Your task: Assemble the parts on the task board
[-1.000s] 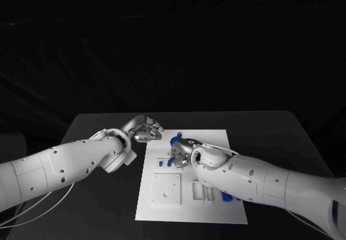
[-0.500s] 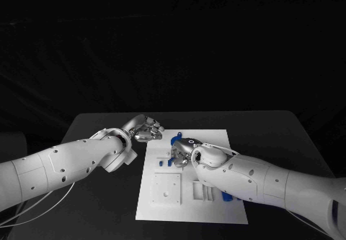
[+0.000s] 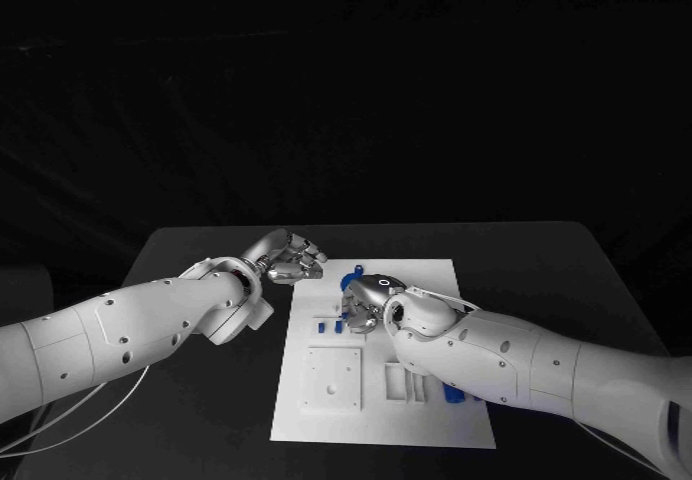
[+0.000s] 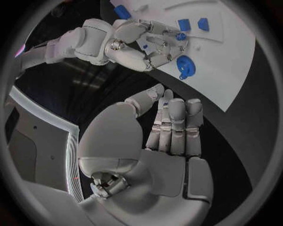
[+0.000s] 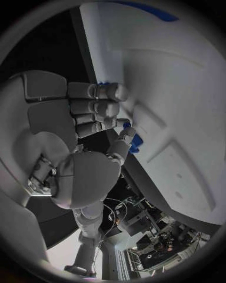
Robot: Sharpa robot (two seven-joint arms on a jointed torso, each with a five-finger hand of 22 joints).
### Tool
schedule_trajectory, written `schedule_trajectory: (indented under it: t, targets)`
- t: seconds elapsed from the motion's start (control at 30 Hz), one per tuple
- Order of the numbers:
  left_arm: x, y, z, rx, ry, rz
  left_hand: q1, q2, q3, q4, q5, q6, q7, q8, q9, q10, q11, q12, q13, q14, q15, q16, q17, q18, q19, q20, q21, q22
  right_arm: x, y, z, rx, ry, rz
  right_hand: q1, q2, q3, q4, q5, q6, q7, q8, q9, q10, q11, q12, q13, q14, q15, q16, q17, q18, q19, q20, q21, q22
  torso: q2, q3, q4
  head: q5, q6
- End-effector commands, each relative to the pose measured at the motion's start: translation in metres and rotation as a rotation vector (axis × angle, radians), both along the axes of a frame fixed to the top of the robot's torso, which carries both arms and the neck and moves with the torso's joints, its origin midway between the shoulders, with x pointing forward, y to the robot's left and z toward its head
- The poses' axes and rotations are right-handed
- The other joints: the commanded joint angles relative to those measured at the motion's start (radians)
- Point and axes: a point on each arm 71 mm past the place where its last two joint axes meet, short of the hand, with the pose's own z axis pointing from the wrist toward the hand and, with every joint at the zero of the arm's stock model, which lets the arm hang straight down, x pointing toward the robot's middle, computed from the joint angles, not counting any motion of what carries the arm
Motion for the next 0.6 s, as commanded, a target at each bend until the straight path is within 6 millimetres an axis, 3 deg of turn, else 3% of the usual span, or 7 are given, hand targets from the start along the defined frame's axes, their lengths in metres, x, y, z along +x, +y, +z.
schedule_trajectory:
  t: [0.03,0.3,0.6]
  targets:
    - [0.001,0.001,0.0,-0.052,0.031,0.02,0.0,-0.002,-0.002,0.01,-0.003,0.0,0.01,-0.001,-0.001,-0.004,0.005,-0.003,0.001,0.004,0.005,-0.004,-0.002,0.061,-0.003,-0.01,-0.005,0.009,-0.001,0.0,0.004,0.032,-0.047,0.014,0.009,0.001,0.003,-0.003,-0.005,0.018,0.007,0.008,0.0,0.001,-0.009,0.004,0.001,0.0,-0.008,-0.003,0.001,0.053,0.002,-0.006,0.006,0.019,0.0,0.0014,-0.0004,0.0,0.002]
    - [0.002,0.005,-0.002,-0.122,0.094,0.05,-0.021,-0.007,-0.013,0.027,-0.012,-0.004,0.01,0.002,-0.003,-0.001,0.004,-0.001,0.003,0.005,0.004,-0.005,-0.002,0.06,-0.003,-0.01,-0.006,0.01,-0.003,-0.008,0.008,0.062,-0.073,0.01,0.011,-0.001,0.006,-0.004,-0.005,0.02,0.006,0.009,0.001,0.003,-0.01,0.003,0.001,0.003,-0.009,-0.003,0.001,0.053,0.004,-0.007,0.008,0.019,0.0,0.0014,-0.0012,0.0,0.006]
    - [-0.001,0.01,-0.011,-0.343,0.328,0.14,-0.107,-0.034,-0.058,0.091,-0.039,-0.007,0.01,0.009,-0.004,0.008,0.0,0.003,0.007,0.011,0.0,-0.002,-0.002,0.061,0.003,-0.013,-0.005,0.009,-0.007,-0.023,0.026,0.127,-0.108,-0.004,0.012,-0.006,0.01,-0.002,-0.005,0.023,0.004,0.011,0.002,0.007,-0.012,0.003,0.0,0.005,-0.011,-0.003,0.001,0.053,0.006,-0.008,0.009,0.018,-0.001,0.0021,-0.0023,-0.001,0.02]
